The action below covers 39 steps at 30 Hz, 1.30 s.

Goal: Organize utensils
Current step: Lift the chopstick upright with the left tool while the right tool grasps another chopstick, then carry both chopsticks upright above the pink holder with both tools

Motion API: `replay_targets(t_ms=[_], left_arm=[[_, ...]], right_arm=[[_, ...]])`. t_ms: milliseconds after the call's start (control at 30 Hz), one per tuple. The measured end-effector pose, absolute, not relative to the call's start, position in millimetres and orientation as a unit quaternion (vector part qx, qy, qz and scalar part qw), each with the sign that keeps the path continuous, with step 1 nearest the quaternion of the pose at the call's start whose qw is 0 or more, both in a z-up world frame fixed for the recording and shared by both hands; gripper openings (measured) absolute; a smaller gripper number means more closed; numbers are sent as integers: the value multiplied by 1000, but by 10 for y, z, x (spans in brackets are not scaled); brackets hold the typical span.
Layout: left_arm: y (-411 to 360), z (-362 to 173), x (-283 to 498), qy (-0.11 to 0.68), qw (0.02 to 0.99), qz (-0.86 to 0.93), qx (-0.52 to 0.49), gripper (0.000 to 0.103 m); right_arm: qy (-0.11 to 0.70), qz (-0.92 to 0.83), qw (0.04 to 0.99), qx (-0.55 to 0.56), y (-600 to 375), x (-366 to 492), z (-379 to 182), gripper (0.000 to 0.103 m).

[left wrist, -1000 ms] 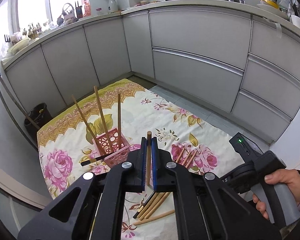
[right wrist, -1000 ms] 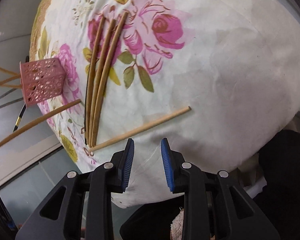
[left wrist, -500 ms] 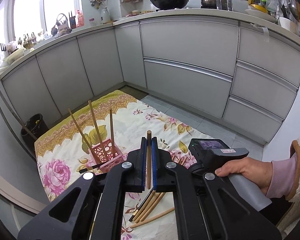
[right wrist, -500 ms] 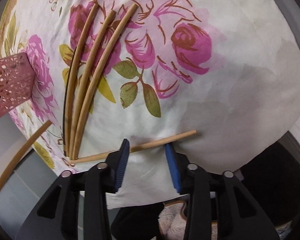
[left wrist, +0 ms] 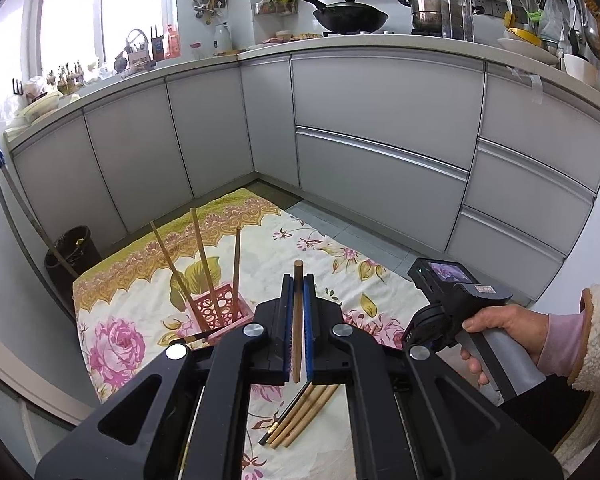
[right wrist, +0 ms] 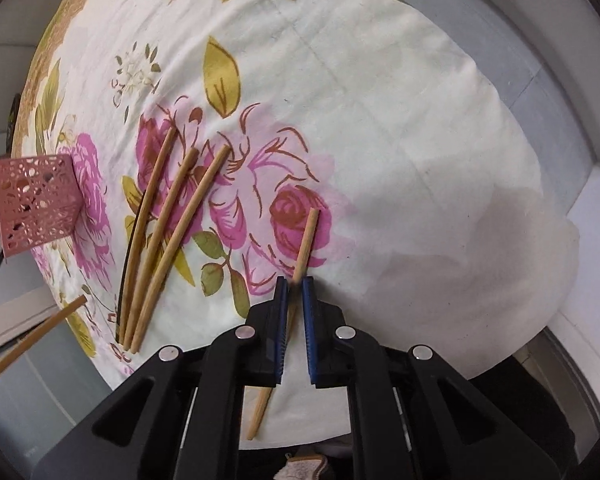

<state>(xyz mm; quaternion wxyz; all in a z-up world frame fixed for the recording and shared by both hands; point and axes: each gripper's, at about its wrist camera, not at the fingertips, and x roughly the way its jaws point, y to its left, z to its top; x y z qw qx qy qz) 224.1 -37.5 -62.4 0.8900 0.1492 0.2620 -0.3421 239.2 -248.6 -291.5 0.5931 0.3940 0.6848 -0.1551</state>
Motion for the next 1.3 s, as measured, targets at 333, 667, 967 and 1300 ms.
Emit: replay_targets(t_ms=[333, 667, 967, 1300], left_arm=[[-324, -605, 2228, 257, 896, -339, 129, 4], [-193, -546, 2132, 250, 919, -297, 66, 4], [-254, -233, 2113, 243, 930, -270, 50, 4], [-305, 476, 2276, 204, 949, -235, 55, 4]], right_arm=[[665, -205, 684, 219, -2043, 2428, -2697, 7], [493, -154, 844, 149, -1716, 1960, -1851, 6], [393, -116, 900, 147, -1620, 2105, -830, 6], [305, -77, 941, 125, -1574, 2393, 282, 6]])
